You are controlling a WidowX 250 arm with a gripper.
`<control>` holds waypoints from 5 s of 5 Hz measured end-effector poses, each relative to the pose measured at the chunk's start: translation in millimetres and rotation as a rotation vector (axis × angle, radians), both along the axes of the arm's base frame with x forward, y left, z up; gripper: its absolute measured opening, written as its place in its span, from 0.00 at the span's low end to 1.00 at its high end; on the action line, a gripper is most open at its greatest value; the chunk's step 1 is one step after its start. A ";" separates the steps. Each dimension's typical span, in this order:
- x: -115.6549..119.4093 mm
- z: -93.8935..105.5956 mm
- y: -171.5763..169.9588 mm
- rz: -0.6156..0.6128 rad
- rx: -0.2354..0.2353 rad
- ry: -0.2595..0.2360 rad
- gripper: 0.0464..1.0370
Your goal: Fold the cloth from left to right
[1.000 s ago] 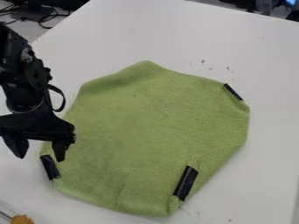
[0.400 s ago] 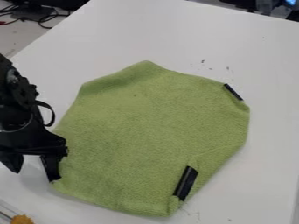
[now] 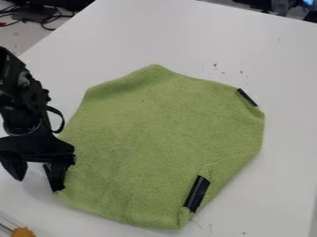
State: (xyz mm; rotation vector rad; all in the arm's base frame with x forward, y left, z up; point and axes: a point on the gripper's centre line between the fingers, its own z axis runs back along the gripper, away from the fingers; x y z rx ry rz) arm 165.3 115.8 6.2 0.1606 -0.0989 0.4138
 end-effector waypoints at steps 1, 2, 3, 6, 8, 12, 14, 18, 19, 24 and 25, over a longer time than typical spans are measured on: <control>2.7 -0.5 -4.9 -0.013 0.019 0.016 0.65; 5.4 -0.9 -4.4 -0.017 0.024 0.025 0.37; 6.8 -0.8 -3.8 -0.017 0.020 0.031 0.18; -30.2 44.8 30.0 0.181 0.148 0.003 0.02; 39.4 85.9 31.7 0.039 0.142 -0.027 0.02; 117.0 51.0 -58.6 0.013 -0.145 0.016 0.02; 133.8 42.9 -83.4 -0.050 -0.178 -0.048 0.02; 167.5 21.5 -115.8 -0.186 -0.304 -0.108 0.05; 166.0 19.4 -113.9 -0.168 -0.302 -0.110 0.22; 157.4 54.2 -112.7 -0.233 -0.140 -0.101 0.96; 156.2 54.3 -111.3 -0.234 -0.132 -0.091 0.96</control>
